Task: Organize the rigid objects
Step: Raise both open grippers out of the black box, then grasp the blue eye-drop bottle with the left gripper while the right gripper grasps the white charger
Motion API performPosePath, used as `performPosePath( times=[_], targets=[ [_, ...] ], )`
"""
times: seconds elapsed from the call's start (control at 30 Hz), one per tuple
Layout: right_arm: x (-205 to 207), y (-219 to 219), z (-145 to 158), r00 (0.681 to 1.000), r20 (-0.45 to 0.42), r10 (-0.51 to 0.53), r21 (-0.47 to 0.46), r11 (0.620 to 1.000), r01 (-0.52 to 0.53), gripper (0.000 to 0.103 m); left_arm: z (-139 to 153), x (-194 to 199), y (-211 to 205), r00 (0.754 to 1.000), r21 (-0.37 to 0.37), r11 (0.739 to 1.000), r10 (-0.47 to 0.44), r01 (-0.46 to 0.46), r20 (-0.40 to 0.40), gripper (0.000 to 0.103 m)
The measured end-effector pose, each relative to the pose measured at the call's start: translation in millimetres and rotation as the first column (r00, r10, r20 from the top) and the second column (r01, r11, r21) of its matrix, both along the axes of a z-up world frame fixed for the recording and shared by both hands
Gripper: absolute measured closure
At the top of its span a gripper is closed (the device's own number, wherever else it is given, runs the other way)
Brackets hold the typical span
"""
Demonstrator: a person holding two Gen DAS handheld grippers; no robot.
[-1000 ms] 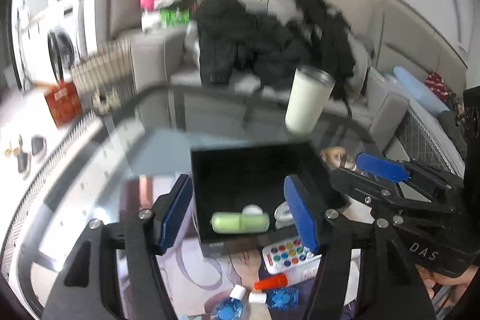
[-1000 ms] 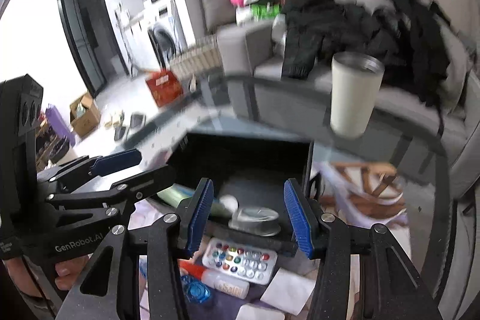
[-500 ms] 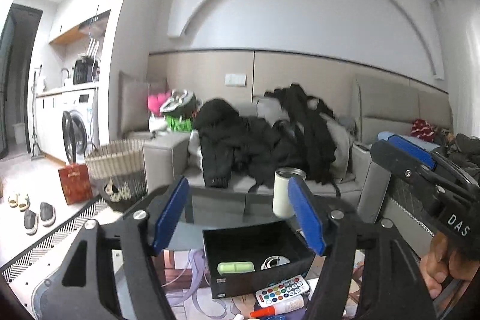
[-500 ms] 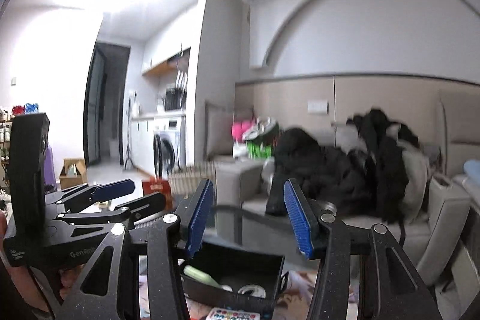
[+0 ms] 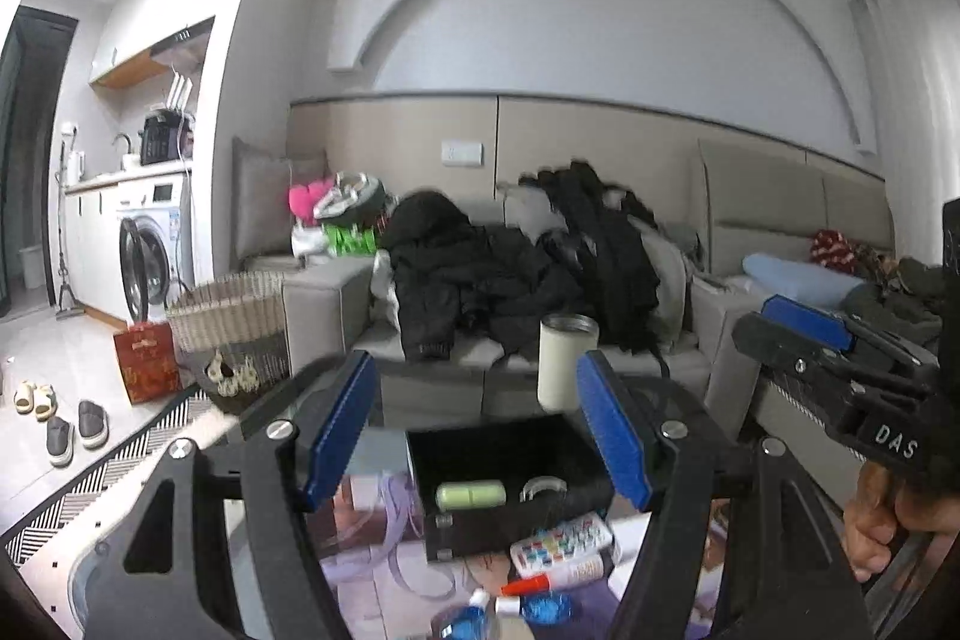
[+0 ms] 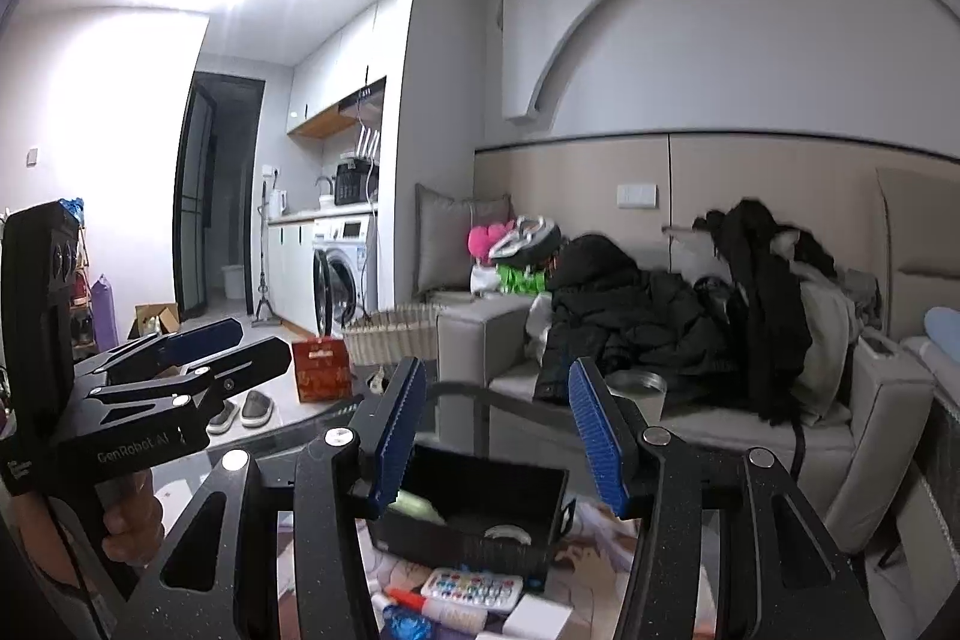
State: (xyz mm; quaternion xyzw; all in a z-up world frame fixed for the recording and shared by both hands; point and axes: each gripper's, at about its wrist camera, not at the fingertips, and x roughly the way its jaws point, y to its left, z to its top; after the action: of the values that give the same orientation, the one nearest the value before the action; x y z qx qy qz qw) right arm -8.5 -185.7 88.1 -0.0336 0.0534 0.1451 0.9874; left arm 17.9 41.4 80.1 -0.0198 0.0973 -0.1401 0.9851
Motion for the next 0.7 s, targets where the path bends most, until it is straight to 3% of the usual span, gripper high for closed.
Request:
performPosePath(
  times=[0.17, 0.27, 0.4, 0.63, 0.7],
  targets=[
    [20, -7, -30, 0.987, -0.156, -0.026, -0.013, 1.000, 0.024, 0.052, -33, 16, -10, 0.989, 0.068, 0.997, -0.017, 0.027, -0.144, 0.034],
    [40, -12, -54, 0.960, -0.276, -0.042, -0.015, 0.999, 0.039, 0.052, -60, 29, -16, 0.965, 0.106, 0.994, -0.008, 0.037, -0.261, 0.035],
    [65, -17, -93, 0.898, -0.437, -0.058, -0.033, 0.998, 0.049, 0.052, -98, 41, -24, 0.915, 0.150, 0.986, -0.010, 0.077, -0.403, 0.047],
    [85, -21, -147, 0.778, -0.626, -0.056, -0.036, 0.998, 0.043, 0.052, -144, 63, -35, 0.820, 0.170, 0.977, -0.007, 0.127, -0.572, 0.050],
    [88, -19, -158, 0.745, -0.666, -0.043, -0.031, 0.999, 0.030, 0.052, -153, 65, -40, 0.798, 0.180, 0.974, 0.001, 0.134, -0.602, 0.062]
  ],
)
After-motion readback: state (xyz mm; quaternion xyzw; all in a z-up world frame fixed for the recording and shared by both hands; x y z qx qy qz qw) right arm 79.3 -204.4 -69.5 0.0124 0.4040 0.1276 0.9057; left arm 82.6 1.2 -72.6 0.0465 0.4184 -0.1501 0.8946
